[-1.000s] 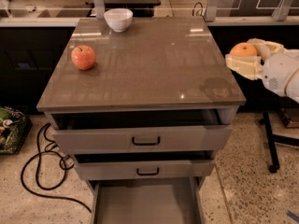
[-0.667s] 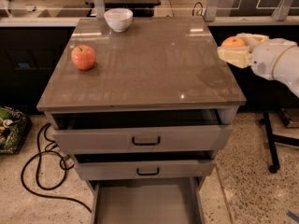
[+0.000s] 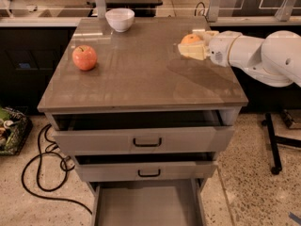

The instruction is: Pick orange from bottom drawer and place on counter

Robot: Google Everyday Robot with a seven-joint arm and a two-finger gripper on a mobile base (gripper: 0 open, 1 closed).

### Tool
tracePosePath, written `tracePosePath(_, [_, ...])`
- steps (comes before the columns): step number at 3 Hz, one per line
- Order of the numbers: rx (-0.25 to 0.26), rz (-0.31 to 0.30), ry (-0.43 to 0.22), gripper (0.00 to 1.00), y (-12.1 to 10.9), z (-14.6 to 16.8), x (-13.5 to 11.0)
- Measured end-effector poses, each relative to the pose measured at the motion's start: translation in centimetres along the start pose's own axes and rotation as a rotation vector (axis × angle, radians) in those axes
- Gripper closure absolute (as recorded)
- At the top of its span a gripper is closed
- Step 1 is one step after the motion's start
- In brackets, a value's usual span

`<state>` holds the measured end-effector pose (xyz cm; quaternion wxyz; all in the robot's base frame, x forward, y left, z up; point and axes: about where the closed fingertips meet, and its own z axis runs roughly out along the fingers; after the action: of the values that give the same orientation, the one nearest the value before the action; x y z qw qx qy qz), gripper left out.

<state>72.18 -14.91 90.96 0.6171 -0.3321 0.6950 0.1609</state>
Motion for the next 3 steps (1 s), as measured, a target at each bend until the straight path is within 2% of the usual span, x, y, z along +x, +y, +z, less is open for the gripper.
tracePosePath(1, [0.0, 0.0, 0.0, 1.0, 0.0, 0.0, 0.0])
tracePosePath(2, [-0.023, -0.006, 0.006, 1.0, -0.7, 1.6, -0.4])
tracePosePath(3, [-0.077, -0.011, 0.025, 1.0, -2.4, 5.9, -1.1])
